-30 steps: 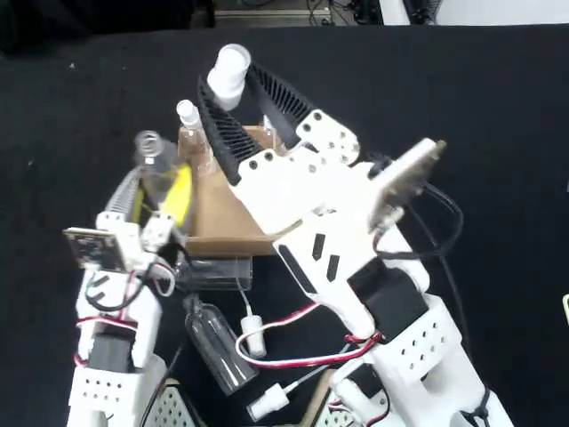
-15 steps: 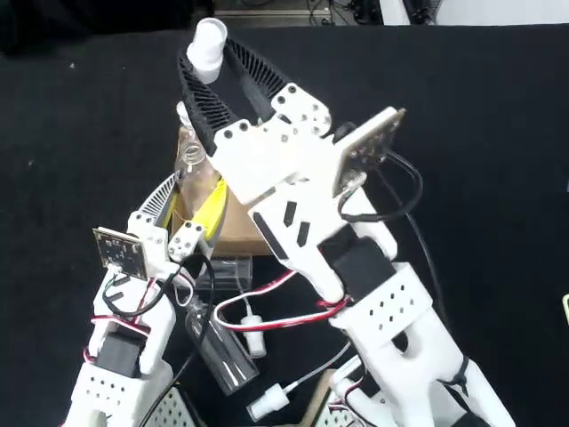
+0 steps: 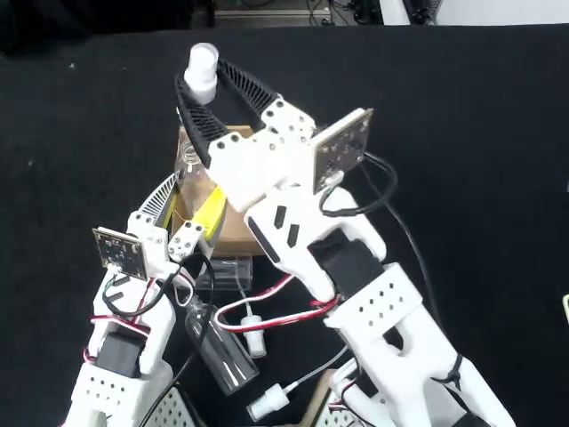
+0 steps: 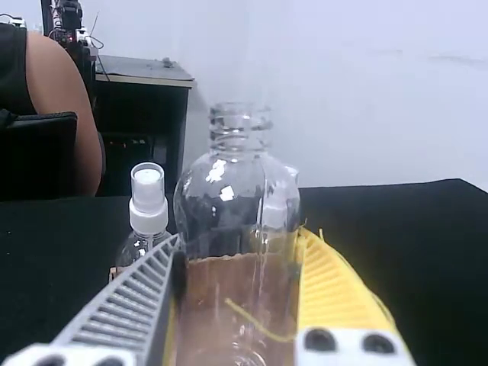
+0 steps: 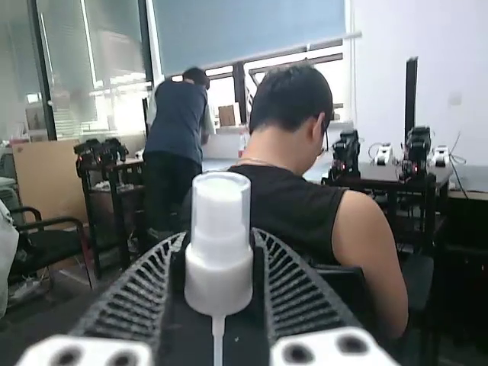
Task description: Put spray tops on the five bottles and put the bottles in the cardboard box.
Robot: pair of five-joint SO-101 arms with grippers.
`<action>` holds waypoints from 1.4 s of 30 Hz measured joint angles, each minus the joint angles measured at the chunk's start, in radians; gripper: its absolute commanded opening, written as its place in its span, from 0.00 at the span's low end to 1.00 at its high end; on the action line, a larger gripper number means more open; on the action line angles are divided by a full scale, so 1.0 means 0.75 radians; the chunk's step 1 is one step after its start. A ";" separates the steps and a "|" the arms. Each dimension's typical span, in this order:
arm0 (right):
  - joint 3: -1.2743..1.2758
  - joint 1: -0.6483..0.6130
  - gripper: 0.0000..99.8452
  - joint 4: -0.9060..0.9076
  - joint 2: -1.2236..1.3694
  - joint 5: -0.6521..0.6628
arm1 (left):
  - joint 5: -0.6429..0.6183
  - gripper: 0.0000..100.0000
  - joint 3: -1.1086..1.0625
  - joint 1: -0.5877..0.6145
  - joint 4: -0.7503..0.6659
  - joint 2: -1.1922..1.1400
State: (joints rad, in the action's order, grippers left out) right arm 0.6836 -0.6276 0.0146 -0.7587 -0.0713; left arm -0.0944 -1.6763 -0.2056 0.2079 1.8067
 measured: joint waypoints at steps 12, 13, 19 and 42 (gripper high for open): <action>-0.219 -0.125 0.20 0.730 0.002 -0.002 | 0.000 0.03 0.000 0.000 0.000 0.000; -0.256 -0.133 0.19 0.769 0.002 -0.002 | 0.000 0.03 0.000 0.000 0.000 0.000; -0.440 -0.133 0.11 0.955 -0.025 -0.002 | 0.000 0.03 0.000 0.000 0.000 0.000; 0.820 0.843 0.08 0.827 -0.526 -0.004 | 0.000 0.03 0.000 1.080 -0.303 0.000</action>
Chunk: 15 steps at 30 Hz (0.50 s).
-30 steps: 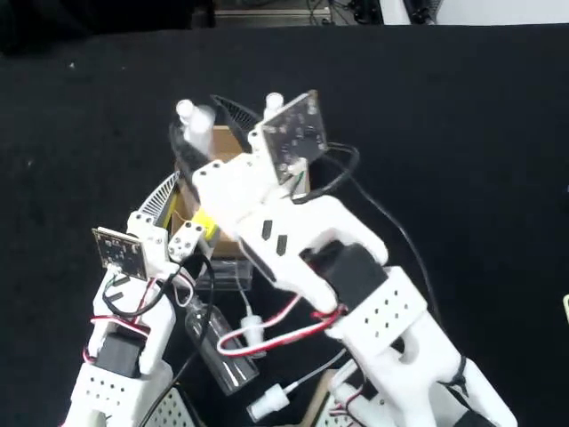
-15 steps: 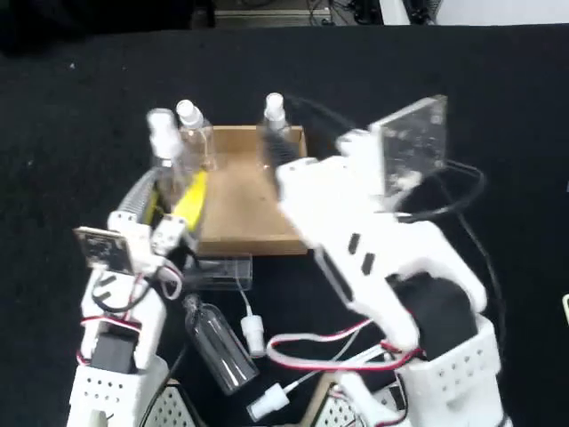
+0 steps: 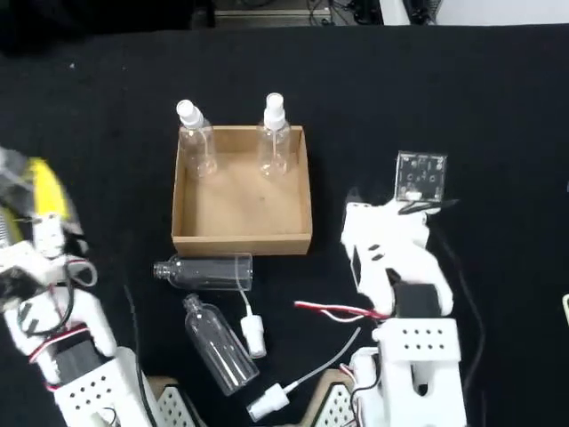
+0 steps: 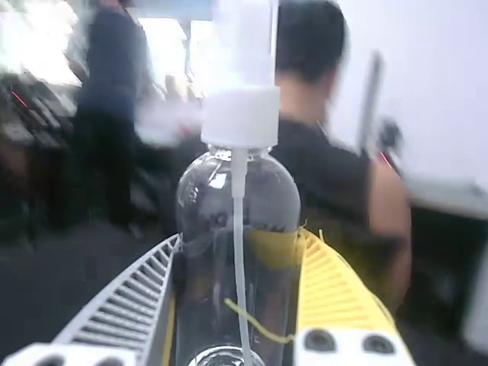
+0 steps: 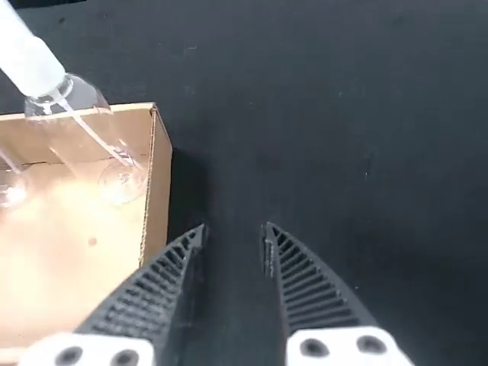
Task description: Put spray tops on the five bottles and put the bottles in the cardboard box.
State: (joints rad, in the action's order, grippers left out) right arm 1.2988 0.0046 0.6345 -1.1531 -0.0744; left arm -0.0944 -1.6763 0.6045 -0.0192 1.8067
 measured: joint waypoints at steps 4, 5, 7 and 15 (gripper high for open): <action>0.047 0.000 0.08 -0.020 -0.033 0.000 | 0.000 0.03 -0.006 0.031 -0.245 -0.123; 0.047 0.000 0.08 -0.023 -0.037 0.000 | 0.000 0.03 -0.006 0.031 -0.313 -0.174; 0.057 0.000 0.08 -0.033 -0.043 0.000 | 0.000 0.03 -0.008 0.031 -0.454 -0.327; 0.133 0.000 0.08 -0.145 -0.047 0.000 | 0.000 0.03 0.088 0.119 -1.045 -1.172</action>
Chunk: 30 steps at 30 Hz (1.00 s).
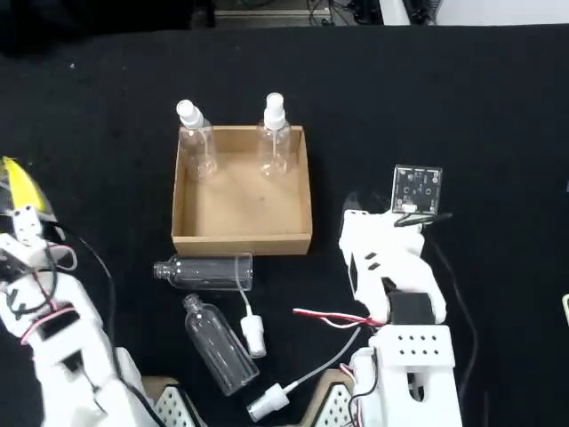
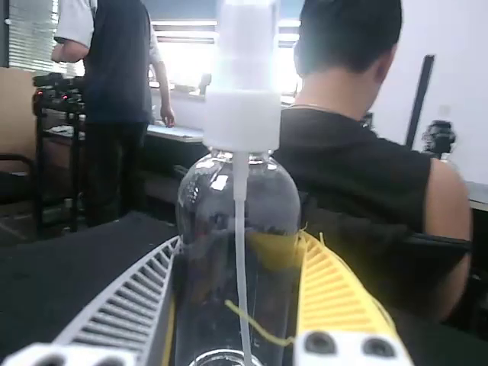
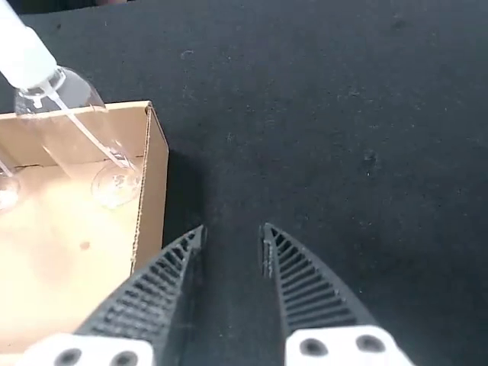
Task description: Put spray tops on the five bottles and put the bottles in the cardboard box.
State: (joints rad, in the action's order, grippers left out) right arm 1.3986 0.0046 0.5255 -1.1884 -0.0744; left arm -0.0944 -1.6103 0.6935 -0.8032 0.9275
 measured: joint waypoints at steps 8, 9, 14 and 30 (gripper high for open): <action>0.000 0.000 0.08 -0.004 0.000 0.000 | 0.000 0.03 0.188 0.188 -0.432 -0.800; 0.000 0.000 0.08 -0.004 0.000 0.000 | 0.000 0.03 0.209 0.213 -0.495 -0.886; 0.000 0.000 0.08 -0.004 0.000 0.000 | 0.010 0.03 0.327 0.336 -0.784 -1.277; 0.000 0.000 0.08 -0.008 0.000 0.000 | 0.188 0.03 0.542 0.407 -1.178 -1.962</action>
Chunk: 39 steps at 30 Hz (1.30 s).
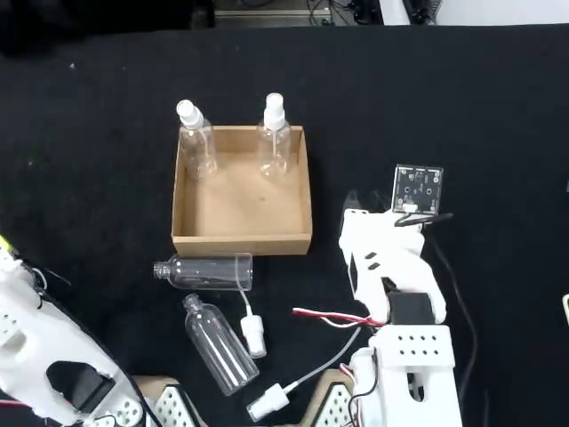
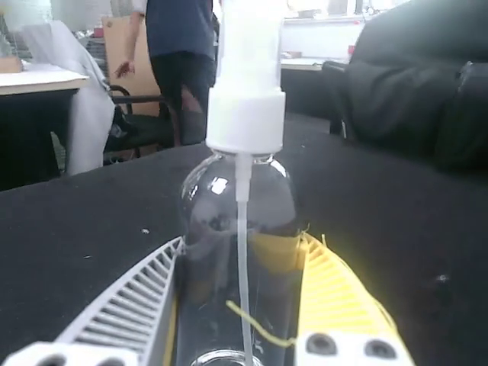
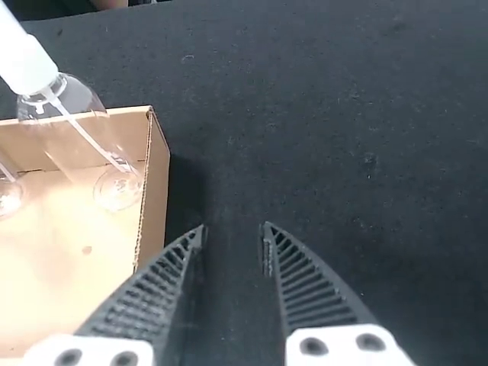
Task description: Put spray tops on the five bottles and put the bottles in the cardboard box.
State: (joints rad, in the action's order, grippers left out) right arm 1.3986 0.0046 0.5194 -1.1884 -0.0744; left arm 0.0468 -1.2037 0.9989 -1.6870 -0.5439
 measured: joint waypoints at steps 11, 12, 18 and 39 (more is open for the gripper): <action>0.000 0.000 0.08 0.000 0.000 0.000 | -0.051 0.25 0.006 0.039 0.000 -0.004; 0.000 0.000 0.08 0.000 0.000 0.000 | -0.051 0.26 0.006 0.041 0.000 -0.004; 0.000 0.000 0.08 0.000 0.000 0.000 | -0.059 0.27 0.006 0.041 0.000 -0.004; 0.000 0.000 0.08 0.000 0.000 0.000 | -0.063 0.27 0.006 0.108 0.000 0.129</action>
State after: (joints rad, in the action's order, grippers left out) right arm 1.3986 0.0046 0.5194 -1.1884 -0.0744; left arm -0.0008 -1.1991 1.0802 -1.6870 -0.4473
